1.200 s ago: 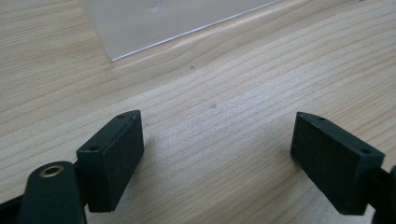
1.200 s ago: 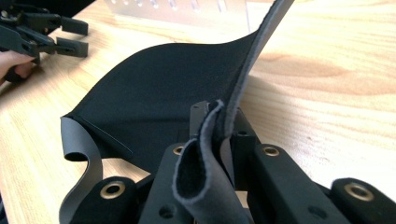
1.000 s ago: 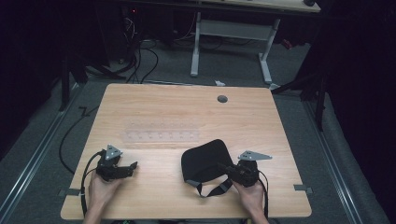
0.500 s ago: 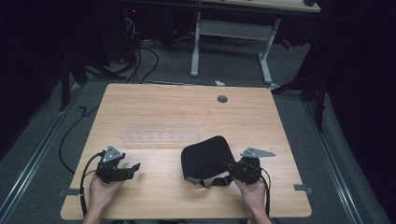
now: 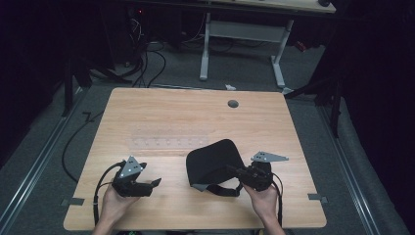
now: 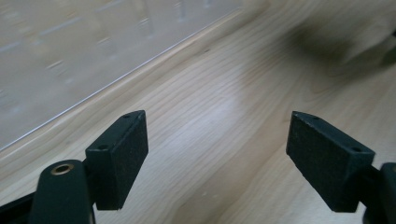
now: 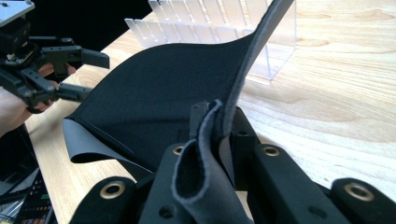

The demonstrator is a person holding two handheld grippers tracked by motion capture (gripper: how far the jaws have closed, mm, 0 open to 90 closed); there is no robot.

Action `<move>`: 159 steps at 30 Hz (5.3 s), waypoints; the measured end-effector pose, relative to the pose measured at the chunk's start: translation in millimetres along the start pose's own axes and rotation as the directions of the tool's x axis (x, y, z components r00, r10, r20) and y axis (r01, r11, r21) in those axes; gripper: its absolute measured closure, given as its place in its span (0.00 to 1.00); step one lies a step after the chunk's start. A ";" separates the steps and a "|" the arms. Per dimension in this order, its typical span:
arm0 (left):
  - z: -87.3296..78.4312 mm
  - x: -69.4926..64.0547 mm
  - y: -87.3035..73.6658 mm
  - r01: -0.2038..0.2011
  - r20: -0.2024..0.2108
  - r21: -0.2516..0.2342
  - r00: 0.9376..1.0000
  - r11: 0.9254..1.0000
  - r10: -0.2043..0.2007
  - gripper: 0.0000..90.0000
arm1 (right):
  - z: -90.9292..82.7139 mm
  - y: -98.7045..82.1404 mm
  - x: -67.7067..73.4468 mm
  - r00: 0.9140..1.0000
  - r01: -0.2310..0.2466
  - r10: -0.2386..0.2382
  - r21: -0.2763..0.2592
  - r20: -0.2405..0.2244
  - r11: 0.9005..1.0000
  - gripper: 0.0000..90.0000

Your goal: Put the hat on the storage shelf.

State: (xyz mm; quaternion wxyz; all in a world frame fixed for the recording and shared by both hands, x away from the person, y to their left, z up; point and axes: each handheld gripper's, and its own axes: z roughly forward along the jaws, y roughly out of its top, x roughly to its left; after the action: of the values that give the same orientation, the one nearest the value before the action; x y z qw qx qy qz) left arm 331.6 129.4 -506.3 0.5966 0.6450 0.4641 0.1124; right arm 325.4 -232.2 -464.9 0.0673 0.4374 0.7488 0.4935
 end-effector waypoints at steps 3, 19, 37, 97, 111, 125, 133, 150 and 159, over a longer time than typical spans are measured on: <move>1.5 -10.6 0.0 -0.012 0.039 0.011 0.999 1.000 0.012 0.24 | 1.7 2.5 2.9 1.000 0.002 -0.002 0.001 -0.009 1.000 0.94; 12.9 -26.1 -6.7 -0.029 0.098 0.016 0.995 0.999 0.027 0.23 | 24.9 8.7 14.9 0.998 0.000 0.004 0.056 -0.063 0.998 0.93; 14.6 -34.3 -14.3 -0.068 0.120 0.033 0.991 0.997 0.063 0.24 | 47.9 2.9 26.2 0.997 -0.011 0.023 0.143 -0.079 0.990 0.93; -12.1 -49.0 0.6 -0.060 0.342 0.085 0.939 0.995 0.028 0.96 | 66.0 27.3 42.3 0.986 -0.025 0.044 0.116 -0.160 0.993 0.71; -23.3 -57.1 13.3 -0.027 0.359 0.068 0.933 0.997 0.001 0.96 | 35.2 17.2 17.9 0.991 -0.039 0.036 -0.021 -0.126 0.999 0.50; -36.0 -45.2 30.3 0.050 0.327 0.001 0.944 0.999 -0.047 0.96 | 41.7 -25.6 -19.1 0.943 0.106 -0.129 0.089 0.308 0.990 0.46; -42.2 -34.3 42.2 0.080 0.293 -0.049 0.954 0.996 -0.063 0.96 | 40.2 -33.5 -34.7 0.891 0.107 -0.153 0.131 0.428 0.986 0.45; -49.6 -13.3 61.9 0.117 0.232 -0.135 0.969 0.984 -0.084 0.96 | 41.2 -37.5 -47.5 0.890 0.054 -0.118 0.155 0.440 0.986 0.42; -53.9 -2.7 72.9 0.131 0.203 -0.186 0.975 0.974 -0.093 0.96 | 41.3 -37.6 -47.5 0.890 0.055 -0.119 0.155 0.441 0.986 0.42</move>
State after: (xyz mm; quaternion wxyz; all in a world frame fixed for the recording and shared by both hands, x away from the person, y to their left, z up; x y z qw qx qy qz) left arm 326.4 173.7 -427.3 0.7054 0.5629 0.4264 0.0612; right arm 354.1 -243.3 -531.4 0.2296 0.5089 0.7642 0.3230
